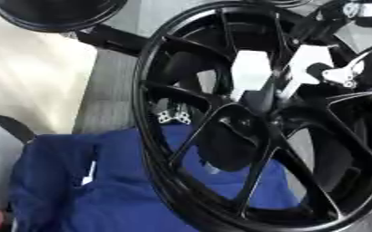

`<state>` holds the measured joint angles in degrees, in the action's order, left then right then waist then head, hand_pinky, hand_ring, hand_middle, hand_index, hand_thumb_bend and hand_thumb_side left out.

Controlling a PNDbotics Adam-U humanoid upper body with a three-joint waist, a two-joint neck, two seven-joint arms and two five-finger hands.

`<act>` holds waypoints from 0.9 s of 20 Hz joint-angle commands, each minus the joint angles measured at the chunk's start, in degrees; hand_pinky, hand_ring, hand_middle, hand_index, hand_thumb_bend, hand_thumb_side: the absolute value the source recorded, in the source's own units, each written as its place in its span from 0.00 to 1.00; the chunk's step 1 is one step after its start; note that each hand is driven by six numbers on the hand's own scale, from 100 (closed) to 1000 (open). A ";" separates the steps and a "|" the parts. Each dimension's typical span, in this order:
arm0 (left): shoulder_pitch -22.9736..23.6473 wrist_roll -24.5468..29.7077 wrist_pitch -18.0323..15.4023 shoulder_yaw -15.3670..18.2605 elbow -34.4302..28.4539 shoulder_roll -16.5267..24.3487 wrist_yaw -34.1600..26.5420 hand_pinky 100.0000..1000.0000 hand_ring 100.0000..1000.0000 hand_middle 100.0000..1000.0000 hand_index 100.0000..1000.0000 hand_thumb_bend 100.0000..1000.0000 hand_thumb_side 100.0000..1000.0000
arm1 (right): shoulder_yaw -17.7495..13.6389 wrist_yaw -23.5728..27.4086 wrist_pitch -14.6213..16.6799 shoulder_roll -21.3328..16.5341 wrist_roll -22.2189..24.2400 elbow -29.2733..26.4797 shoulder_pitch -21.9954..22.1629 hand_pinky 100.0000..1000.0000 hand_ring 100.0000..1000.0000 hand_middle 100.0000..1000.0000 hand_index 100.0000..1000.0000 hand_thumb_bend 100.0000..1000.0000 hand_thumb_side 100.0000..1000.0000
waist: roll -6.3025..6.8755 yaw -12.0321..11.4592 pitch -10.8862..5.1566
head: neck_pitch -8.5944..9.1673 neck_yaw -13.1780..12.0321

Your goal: Pull the pin out of the wheel hub.

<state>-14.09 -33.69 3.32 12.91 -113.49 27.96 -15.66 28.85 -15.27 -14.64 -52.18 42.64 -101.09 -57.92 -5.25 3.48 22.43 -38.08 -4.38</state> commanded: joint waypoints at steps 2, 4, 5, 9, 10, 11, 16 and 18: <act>-0.51 0.04 0.01 0.21 -1.10 0.61 -0.41 0.71 0.68 0.59 0.70 0.35 0.41 | -0.58 -0.06 0.57 -1.08 0.38 0.56 -0.50 0.84 0.80 0.77 0.89 0.11 0.29 | 0.28 -0.03 -0.91 | 0.78 0.13; -0.55 0.05 0.05 0.20 -1.10 0.59 -0.45 0.71 0.68 0.59 0.70 0.35 0.41 | -0.57 0.15 0.77 -1.07 0.68 0.71 -0.41 0.83 0.78 0.76 0.89 0.11 0.28 | 0.27 -0.04 -0.89 | 0.74 0.11; -0.57 0.07 0.06 0.19 -1.10 0.58 -0.46 0.71 0.68 0.59 0.70 0.35 0.41 | -0.58 0.18 0.84 -1.07 0.81 0.78 -0.39 0.83 0.78 0.75 0.88 0.12 0.27 | 0.26 -0.05 -0.88 | 0.75 0.10; -0.70 0.08 0.05 0.19 -1.10 0.53 -0.50 0.71 0.68 0.59 0.70 0.35 0.41 | -0.66 0.38 1.01 -1.00 0.91 1.18 -0.30 0.82 0.76 0.73 0.87 0.12 0.25 | 0.28 -0.11 -0.84 | 0.85 0.08; -0.71 0.08 0.05 0.19 -1.10 0.51 -0.52 0.71 0.68 0.59 0.70 0.35 0.41 | -0.69 0.43 0.99 -0.94 0.81 1.28 -0.30 0.82 0.76 0.73 0.86 0.12 0.25 | 0.28 -0.12 -0.82 | 0.88 0.07; -0.72 0.08 0.07 0.19 -1.10 0.47 -0.53 0.71 0.68 0.59 0.70 0.35 0.41 | -0.70 0.50 0.96 -0.87 0.69 1.34 -0.31 0.82 0.76 0.72 0.85 0.12 0.25 | 0.27 -0.13 -0.81 | 0.90 0.07; -0.73 0.08 0.17 0.18 -1.10 0.39 -0.58 0.71 0.68 0.60 0.70 0.34 0.41 | -0.74 1.16 0.73 -0.69 -0.18 1.48 -0.29 0.80 0.73 0.67 0.81 0.08 0.25 | 0.19 -0.11 -0.76 | 0.88 0.04; -0.75 0.09 0.18 0.19 -1.10 0.40 -0.59 0.71 0.68 0.60 0.70 0.34 0.41 | -0.68 1.47 0.61 -0.66 -0.53 1.48 -0.26 0.79 0.72 0.66 0.80 0.07 0.25 | 0.17 -0.12 -0.76 | 0.87 -0.01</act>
<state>-14.24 -33.67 3.37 12.91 -113.49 27.69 -16.09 28.95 -14.35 -13.97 -51.70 42.50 -99.52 -57.46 -5.28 3.42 22.67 -37.87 -4.37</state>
